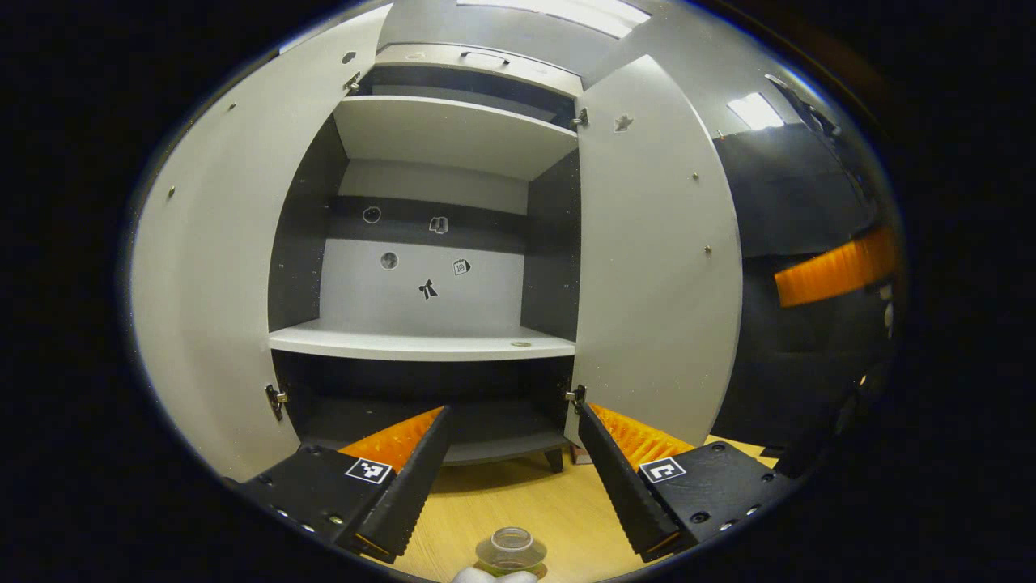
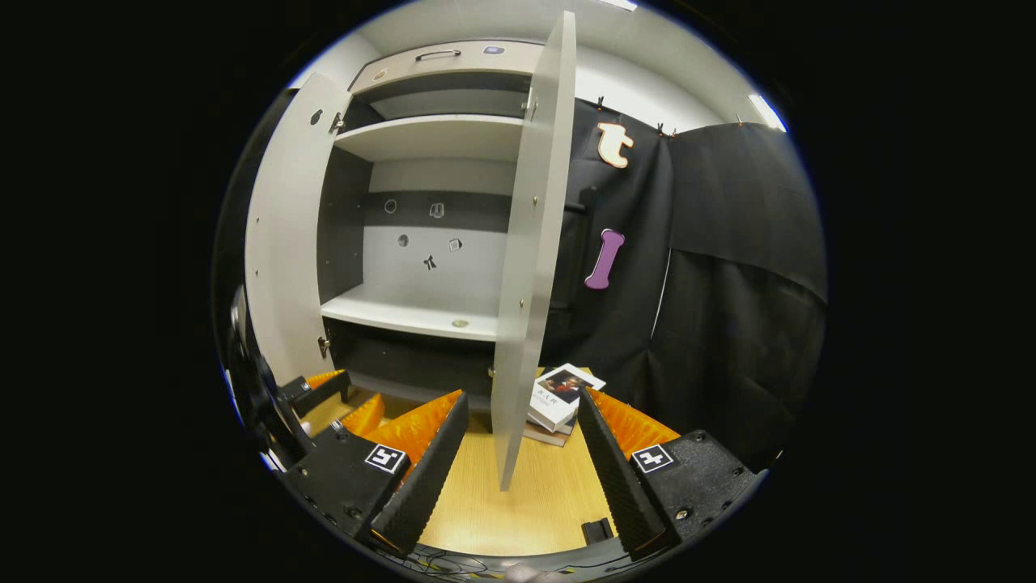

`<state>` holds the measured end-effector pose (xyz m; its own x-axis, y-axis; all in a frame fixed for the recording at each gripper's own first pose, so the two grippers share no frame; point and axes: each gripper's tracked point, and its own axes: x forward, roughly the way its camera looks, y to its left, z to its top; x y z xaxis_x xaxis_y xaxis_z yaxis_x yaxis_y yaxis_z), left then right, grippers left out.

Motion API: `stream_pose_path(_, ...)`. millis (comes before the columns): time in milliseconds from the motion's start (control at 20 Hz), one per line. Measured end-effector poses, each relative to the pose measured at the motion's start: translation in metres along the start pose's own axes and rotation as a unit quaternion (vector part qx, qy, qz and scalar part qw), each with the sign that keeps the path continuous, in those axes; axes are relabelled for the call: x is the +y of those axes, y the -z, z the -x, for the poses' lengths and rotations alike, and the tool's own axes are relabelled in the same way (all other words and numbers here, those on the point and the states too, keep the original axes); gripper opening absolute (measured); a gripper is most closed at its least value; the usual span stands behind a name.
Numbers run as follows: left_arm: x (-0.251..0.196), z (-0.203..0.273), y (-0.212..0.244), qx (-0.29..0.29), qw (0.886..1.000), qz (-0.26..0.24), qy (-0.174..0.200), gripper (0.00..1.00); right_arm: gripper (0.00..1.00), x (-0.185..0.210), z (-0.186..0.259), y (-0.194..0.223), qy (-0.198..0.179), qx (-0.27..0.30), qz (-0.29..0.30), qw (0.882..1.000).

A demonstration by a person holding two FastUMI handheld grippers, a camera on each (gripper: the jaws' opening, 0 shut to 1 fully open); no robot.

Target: Grasp the bottle in the cabinet with the left hand and place it on the coaster, then close the right door with the right hand and the left door with the left hand.

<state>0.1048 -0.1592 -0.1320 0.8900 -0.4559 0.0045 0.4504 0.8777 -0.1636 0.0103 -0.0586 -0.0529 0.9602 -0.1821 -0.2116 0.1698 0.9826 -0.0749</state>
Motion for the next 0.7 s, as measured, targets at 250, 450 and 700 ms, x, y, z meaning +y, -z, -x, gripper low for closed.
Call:
stream_pose_path(250,0.048,0.022,-0.058,0.003,0.998,0.018,-0.061,0.95,0.84,-0.018,0.002,-0.029,0.014,-0.043,-0.022,0.999)
stream_pose_path(450,0.099,0.061,-0.081,0.001,0.992,-0.014,-0.123,0.95,0.84,-0.049,-0.004,-0.045,0.045,-0.067,-0.038,0.996)
stream_pose_path(700,0.139,0.109,-0.084,0.013,0.984,-0.036,-0.174,0.95,0.84,-0.096,-0.019,-0.065,0.088,-0.087,-0.046,0.991)
